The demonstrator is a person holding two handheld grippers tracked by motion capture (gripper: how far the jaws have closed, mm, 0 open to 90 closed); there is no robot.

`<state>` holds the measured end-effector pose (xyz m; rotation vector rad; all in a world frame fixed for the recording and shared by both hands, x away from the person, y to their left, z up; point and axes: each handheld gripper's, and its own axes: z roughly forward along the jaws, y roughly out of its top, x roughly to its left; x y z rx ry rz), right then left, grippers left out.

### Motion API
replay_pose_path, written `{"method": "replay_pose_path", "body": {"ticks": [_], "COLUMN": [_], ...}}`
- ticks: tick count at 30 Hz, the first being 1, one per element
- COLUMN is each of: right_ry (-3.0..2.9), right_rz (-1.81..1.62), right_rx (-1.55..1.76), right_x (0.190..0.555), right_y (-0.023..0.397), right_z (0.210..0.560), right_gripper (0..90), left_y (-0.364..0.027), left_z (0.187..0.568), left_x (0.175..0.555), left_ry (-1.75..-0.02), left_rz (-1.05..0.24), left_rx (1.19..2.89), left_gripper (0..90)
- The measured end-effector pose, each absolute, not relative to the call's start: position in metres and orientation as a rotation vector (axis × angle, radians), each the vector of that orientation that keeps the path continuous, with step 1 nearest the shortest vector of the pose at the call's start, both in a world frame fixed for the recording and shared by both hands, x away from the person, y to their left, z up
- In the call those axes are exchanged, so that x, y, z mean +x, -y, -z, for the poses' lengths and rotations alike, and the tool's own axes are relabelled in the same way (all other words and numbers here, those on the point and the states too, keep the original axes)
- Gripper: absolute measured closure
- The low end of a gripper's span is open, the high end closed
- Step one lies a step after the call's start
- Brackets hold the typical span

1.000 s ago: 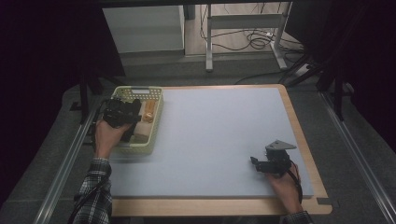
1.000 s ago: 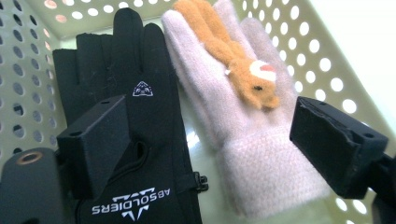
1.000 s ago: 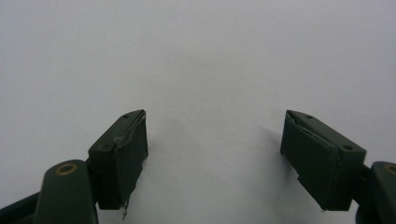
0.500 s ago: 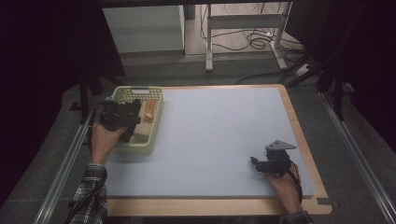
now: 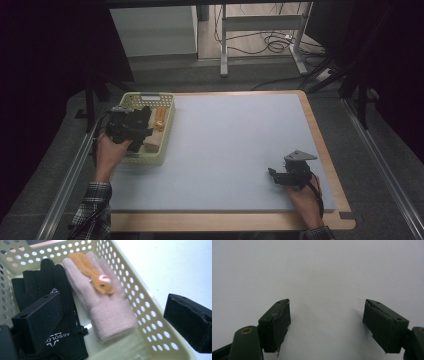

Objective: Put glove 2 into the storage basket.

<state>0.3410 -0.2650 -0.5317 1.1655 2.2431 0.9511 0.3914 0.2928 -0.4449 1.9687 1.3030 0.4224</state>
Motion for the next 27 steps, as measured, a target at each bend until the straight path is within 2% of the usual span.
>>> {"method": "replay_pose_path", "body": {"ticks": [27], "right_ry": [-2.242], "right_rz": [-0.942], "right_rx": [1.161], "right_x": [0.34], "right_y": [0.265], "right_z": [0.531], "right_gripper": [21.3], "left_y": [-0.248], "left_z": [0.438], "left_x": [0.352], "left_ry": [-1.097], "left_rz": [-0.428], "left_rx": [1.981], "left_gripper": [1.8]}}
